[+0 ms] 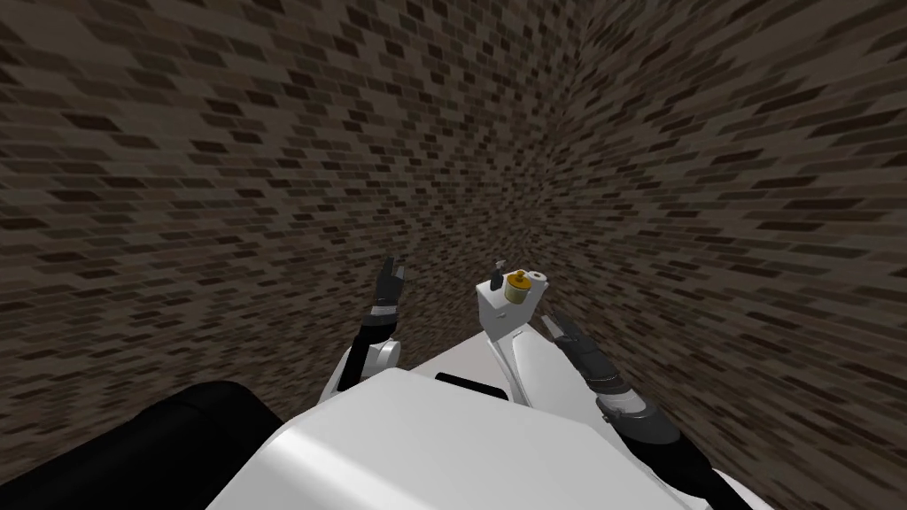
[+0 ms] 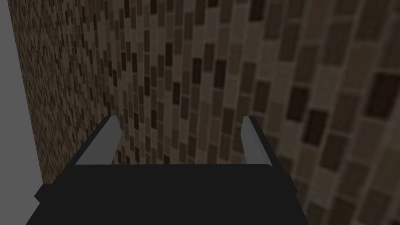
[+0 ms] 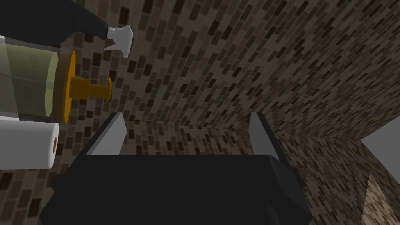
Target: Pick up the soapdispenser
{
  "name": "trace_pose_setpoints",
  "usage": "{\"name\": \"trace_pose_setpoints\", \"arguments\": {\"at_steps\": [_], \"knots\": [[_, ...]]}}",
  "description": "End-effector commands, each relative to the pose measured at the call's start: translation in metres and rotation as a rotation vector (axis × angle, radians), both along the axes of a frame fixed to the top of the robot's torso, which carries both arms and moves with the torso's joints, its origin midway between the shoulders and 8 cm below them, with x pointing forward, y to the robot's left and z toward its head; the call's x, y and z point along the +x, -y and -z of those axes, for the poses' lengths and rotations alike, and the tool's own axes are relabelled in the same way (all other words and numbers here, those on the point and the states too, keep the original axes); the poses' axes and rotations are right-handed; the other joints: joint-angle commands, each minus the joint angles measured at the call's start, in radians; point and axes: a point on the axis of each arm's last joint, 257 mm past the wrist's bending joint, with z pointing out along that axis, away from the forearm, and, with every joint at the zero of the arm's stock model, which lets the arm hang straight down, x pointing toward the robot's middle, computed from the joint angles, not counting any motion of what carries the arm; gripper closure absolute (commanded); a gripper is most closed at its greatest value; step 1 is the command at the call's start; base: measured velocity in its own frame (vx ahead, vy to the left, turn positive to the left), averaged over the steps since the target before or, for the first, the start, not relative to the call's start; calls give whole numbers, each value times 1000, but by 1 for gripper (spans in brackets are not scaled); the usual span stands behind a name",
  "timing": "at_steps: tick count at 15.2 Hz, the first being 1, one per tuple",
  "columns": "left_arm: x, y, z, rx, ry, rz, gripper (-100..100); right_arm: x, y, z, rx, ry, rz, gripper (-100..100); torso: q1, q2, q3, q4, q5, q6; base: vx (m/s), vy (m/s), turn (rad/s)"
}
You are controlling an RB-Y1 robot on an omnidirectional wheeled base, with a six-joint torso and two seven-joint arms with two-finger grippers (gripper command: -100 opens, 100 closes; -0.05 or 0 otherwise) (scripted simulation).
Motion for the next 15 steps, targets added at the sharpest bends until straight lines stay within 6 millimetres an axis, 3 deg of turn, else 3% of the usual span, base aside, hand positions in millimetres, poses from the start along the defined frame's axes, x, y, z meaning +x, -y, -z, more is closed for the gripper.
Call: {"name": "trace_pose_setpoints", "arguments": {"at_steps": [1,3,4,7,8,10,11,14,15], "knots": [[0,0,0,0,0,0,0,-4,6,24,-34,-59,-7,-100,0,0,0,0,0,0,-6,13,193],[0,0,0,0,0,0,0,-5,6,25,-69,-69,-33,-100,0,0,0,0,0,-1,-9,8,133],[0,0,0,0,0,0,0,-10,13,47,-85,-122,-26,-100,0,0,0,0,0,0,-10,15,190],[0,0,0,0,0,0,0,-12,13,49,-128,-133,-56,-100,0,0,0,0,0,0,-7,9,87],[0,0,0,0,0,0,0,-19,22,71,-155,-189,-53,-100,0,0,0,0,0,0,-7,13,162],[0,0,0,0,0,0,0,-20,23,72,-191,-198,-78,-100,0,0,0,0,0,-1,-8,11,160],[0,0,0,0,0,0,0,-29,34,93,-210,-253,-67,-100,0,0,0,0,0,0,-11,17,188],[0,0,0,0,0,0,0,-30,36,94,-257,-264,-99,-100,0,0,0,0,0,0,-6,9,97],[0,0,0,0,0,0,0,-40,49,115,-283,-320,-91,-100,0,0,0,0,0,0,-6,14,171]]}}
